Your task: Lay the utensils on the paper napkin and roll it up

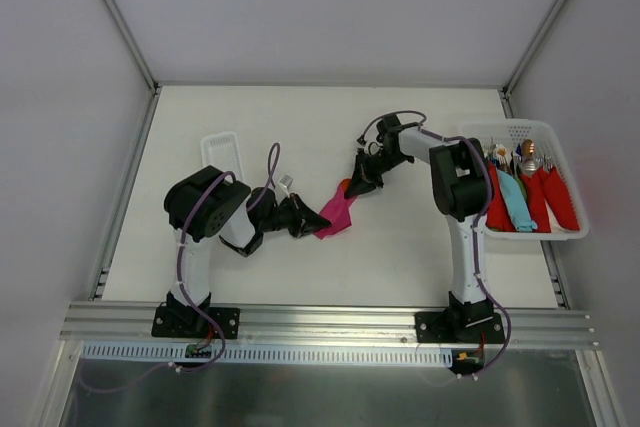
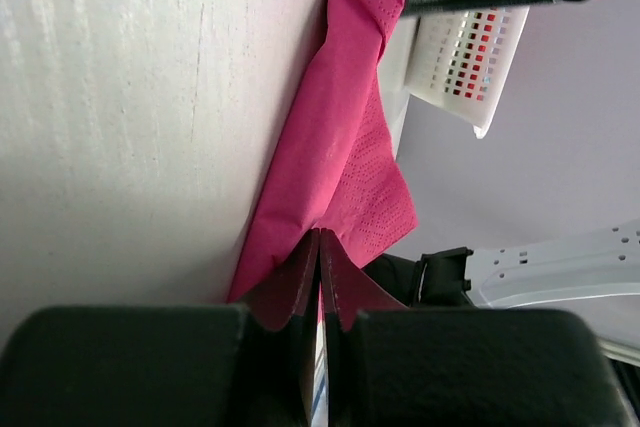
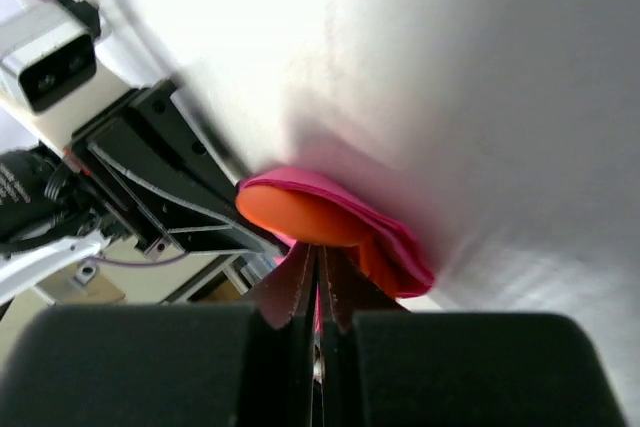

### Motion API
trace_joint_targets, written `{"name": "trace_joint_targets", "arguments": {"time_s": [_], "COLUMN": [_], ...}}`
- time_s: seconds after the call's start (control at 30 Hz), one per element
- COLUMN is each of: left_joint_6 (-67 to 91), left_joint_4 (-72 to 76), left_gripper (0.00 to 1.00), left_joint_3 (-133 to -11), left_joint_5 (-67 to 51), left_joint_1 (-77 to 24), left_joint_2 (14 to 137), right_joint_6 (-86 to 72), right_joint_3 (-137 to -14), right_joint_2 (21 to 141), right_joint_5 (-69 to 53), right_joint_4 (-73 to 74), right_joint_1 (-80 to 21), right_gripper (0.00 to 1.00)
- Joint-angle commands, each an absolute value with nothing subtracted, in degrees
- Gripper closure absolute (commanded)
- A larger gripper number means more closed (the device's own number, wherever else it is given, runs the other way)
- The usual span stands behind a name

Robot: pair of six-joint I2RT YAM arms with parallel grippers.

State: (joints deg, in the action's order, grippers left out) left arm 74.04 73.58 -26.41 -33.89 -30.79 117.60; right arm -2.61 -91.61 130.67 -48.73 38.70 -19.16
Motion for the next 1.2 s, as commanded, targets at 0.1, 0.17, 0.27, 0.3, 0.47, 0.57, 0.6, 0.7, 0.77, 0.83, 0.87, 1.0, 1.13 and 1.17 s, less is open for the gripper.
{"name": "trace_joint_targets", "arguments": {"time_s": [0.1,0.17,0.27,0.3,0.47,0.57,0.6,0.7,0.77,0.83,0.87,1.0,1.13,1.17], "left_joint_6": [77.43,77.43,77.61,77.87,78.48,79.63,79.89,81.12,81.74,82.18,82.44,83.06,83.15,82.97], "left_joint_4": [69.0,68.64,67.94,67.94,66.36,66.62,66.71,67.5,68.11,68.73,69.17,70.83,73.38,73.82], "left_gripper": [1.0,1.0,1.0,1.0,1.0,1.0,1.0,1.0,1.0,1.0,1.0,1.0,0.99,0.96], "left_joint_3": [-21.18,-21.18,-21.88,-22.32,-23.73,-24.34,-24.52,-24.43,-24.43,-24.35,-24.26,-24.0,-22.77,-22.5], "left_joint_5": [-28.3,-27.95,-27.77,-27.69,-27.25,-26.9,-26.89,-26.54,-26.45,-26.37,-26.19,-26.37,-26.8,-26.98], "left_joint_1": [-31.03,-31.03,-31.11,-31.11,-31.03,-31.11,-31.03,-31.03,-31.11,-31.03,-31.11,-31.11,-31.2,-31.2], "left_joint_2": [122.52,122.34,122.08,121.99,122.08,122.78,123.13,123.57,123.75,123.92,124.01,124.19,122.88,122.18], "right_joint_6": [-2.73,-0.89,1.57,1.58,0.88,0.7,0.7,0.62,0.18,0.09,0.09,0.18,1.57,2.1], "right_joint_3": [-93.43,-92.38,-90.71,-89.05,-84.47,-83.15,-82.88,-81.48,-79.82,-78.76,-78.31,-77.61,-79.97,-80.42], "right_joint_2": [130.53,128.68,123.76,122.36,114.27,113.73,113.99,116.27,117.85,119.79,120.32,122.95,125.24,125.68], "right_joint_5": [-42.09,-44.03,-47.89,-48.94,-52.99,-53.7,-53.61,-52.48,-50.9,-49.49,-47.39,-43.86,-41.49,-40.7], "right_joint_4": [37.79,37.88,37.27,35.53,29.98,29.09,29.0,28.83,28.74,28.48,28.56,28.48,32.06,32.78], "right_joint_1": [-17.4,-17.32,-17.31,-17.4,-18.72,-22.05,-22.76,-25.04,-25.66,-25.75,-25.66,-25.66,-25.66,-25.66], "right_gripper": [1.0,0.99,0.91,0.9,0.85,0.84,0.84,0.85,0.86,0.87,0.87,0.87,0.89,0.89]}}
